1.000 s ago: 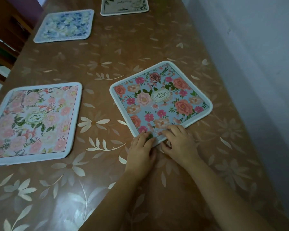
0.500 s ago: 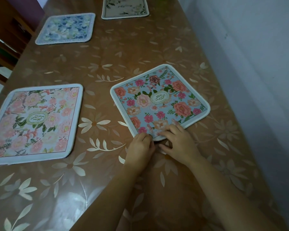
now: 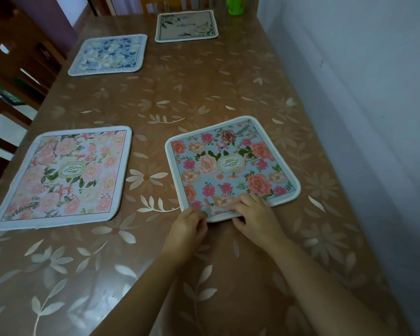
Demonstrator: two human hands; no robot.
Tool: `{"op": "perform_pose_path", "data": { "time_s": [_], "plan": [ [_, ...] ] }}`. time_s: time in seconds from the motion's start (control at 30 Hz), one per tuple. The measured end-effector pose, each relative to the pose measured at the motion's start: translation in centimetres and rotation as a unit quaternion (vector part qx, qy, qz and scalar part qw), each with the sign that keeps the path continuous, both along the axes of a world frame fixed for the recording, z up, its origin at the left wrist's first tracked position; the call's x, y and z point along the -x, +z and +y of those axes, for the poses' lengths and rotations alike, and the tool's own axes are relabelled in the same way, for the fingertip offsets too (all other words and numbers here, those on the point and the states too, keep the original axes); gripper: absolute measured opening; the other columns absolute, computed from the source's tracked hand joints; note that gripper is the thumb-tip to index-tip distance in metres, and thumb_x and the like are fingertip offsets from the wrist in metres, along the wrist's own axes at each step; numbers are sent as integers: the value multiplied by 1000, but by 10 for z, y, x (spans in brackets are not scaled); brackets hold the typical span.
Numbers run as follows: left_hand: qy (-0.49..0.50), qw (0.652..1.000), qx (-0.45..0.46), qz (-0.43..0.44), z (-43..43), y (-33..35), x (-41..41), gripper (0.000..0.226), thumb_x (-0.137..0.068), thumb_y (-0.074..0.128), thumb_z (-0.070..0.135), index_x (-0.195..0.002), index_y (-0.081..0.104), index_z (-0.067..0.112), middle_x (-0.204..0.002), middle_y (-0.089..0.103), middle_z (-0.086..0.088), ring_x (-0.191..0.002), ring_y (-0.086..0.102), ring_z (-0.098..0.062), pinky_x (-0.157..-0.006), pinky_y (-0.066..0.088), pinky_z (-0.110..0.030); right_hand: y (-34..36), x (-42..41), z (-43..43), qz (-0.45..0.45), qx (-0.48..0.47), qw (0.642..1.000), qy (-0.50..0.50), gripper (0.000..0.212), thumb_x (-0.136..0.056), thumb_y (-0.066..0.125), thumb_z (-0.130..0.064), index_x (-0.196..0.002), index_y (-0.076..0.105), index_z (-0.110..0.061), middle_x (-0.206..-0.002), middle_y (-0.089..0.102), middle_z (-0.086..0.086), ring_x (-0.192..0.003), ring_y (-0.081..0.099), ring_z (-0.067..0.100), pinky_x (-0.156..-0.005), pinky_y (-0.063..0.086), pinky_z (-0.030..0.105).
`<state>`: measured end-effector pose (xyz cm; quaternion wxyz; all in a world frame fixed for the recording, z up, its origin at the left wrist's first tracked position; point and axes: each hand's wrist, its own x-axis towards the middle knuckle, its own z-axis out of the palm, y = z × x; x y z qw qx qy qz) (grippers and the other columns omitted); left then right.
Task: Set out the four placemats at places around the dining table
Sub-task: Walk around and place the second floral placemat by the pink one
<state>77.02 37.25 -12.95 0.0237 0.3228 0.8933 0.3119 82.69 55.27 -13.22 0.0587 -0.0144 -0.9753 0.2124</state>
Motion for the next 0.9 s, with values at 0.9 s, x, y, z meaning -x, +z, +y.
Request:
{"op": "perform_pose_path", "data": {
  "time_s": [0.9],
  "plan": [
    [35,999,3,-38,-52,25,-92,5,-77,66,1,-80,65,4,-79,64,-12,-72,60,-28,-59,39,-26,37,-94,-73,-16,141,990,-21,8,-82,63,-14,-86,67,-8,-86,62,4,-84,56,15,-72,46,27]
  ]
}}
